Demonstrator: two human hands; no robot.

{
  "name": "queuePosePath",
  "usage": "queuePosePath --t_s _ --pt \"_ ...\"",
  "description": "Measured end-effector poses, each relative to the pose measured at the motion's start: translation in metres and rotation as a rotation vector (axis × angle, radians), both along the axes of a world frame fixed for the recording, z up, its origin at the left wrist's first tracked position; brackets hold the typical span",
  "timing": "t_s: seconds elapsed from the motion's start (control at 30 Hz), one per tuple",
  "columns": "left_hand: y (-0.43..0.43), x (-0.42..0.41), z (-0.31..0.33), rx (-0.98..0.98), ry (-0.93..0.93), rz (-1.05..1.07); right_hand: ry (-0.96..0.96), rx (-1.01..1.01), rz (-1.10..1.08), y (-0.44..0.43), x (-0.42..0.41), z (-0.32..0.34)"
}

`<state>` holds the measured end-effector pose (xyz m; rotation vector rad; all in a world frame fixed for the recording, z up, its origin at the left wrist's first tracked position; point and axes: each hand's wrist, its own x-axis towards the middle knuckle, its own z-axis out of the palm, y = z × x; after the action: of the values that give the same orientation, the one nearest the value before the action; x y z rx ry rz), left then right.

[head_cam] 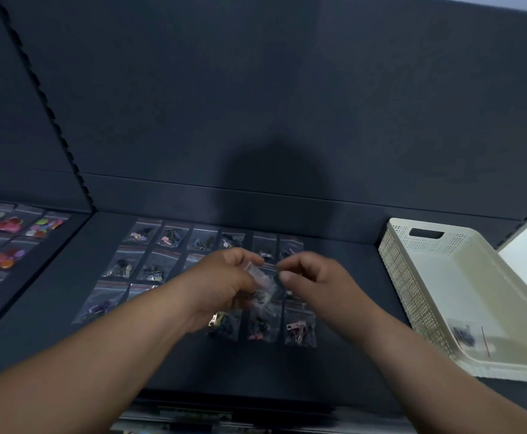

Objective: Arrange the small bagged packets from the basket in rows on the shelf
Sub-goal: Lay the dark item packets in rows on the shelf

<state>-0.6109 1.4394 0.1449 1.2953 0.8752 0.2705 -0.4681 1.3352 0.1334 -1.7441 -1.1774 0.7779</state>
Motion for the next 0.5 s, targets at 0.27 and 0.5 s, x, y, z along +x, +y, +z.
queuePosePath --t_s 0.27,0.5 --pt "0.014 -0.039 0.007 0.096 -0.054 0.139 0.354 -0.128 0.050 0.029 -0.048 0.010" --pt "0.033 -0.102 0.002 -0.052 -0.015 0.071 0.650 -0.049 -0.007 0.052 -0.112 0.006"
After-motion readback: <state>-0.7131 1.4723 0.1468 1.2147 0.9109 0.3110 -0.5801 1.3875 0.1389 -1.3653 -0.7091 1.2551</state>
